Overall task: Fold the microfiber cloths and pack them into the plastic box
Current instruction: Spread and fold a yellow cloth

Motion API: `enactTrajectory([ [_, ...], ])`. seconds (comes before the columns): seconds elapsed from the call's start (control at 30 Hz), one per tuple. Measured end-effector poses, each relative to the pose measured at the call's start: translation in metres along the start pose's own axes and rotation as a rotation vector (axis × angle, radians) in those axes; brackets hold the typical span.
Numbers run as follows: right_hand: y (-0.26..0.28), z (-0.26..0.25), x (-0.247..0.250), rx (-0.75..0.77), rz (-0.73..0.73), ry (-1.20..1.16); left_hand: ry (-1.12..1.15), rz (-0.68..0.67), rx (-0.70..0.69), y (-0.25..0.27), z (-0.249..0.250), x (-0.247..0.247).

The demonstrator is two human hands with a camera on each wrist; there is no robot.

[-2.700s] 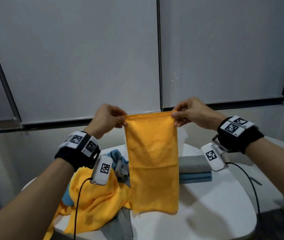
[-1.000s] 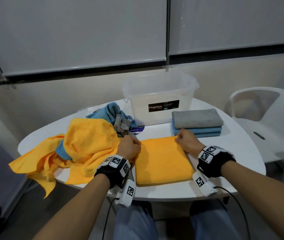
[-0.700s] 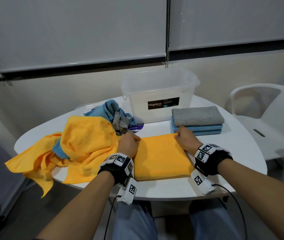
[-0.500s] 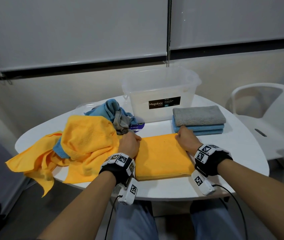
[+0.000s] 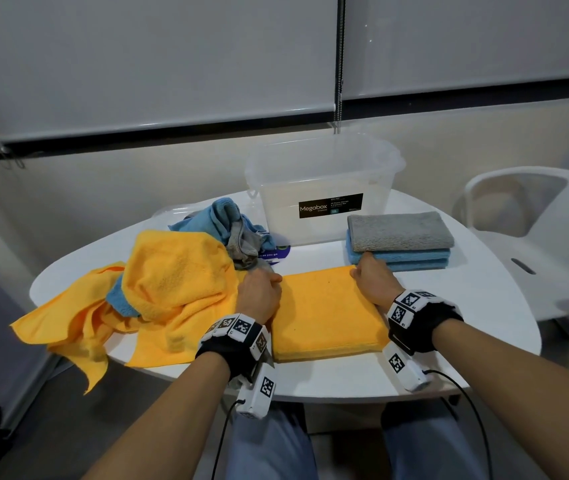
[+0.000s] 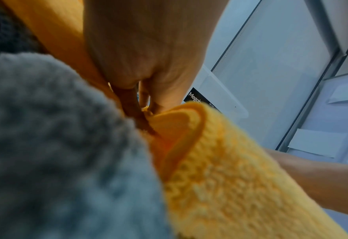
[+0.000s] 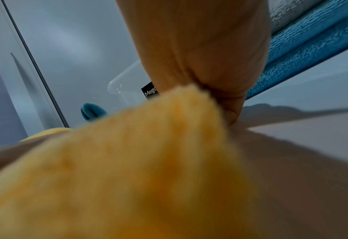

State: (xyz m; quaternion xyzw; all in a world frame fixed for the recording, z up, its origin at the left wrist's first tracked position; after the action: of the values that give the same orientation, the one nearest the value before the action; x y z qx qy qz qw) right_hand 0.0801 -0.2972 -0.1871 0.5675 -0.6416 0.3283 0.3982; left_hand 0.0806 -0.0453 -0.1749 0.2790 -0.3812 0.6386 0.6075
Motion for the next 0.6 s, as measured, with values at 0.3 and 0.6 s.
enactTrajectory([
  [0.3, 0.003, -0.001, 0.003, -0.015, -0.1, 0.114, -0.054, -0.086, -0.032, -0.006, 0.011, -0.003],
  [0.6, 0.031, -0.023, 0.062, 0.116, -0.137, 0.099, -0.186, -0.003, -0.241, 0.002, 0.046, 0.036],
])
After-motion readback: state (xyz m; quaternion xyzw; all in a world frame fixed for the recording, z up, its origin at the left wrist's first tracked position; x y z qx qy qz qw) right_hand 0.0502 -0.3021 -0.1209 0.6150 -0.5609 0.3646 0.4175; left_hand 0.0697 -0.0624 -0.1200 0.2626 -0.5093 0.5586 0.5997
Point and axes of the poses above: each hand's wrist, its own y-axis away from the middle knuckle, its own x-axis out of the back of the hand, z = x × y, the point moved 10 cm from there along -y, towards the middle knuckle, and after that the axes turned 4 degrees about y, right-handed, at the moved point
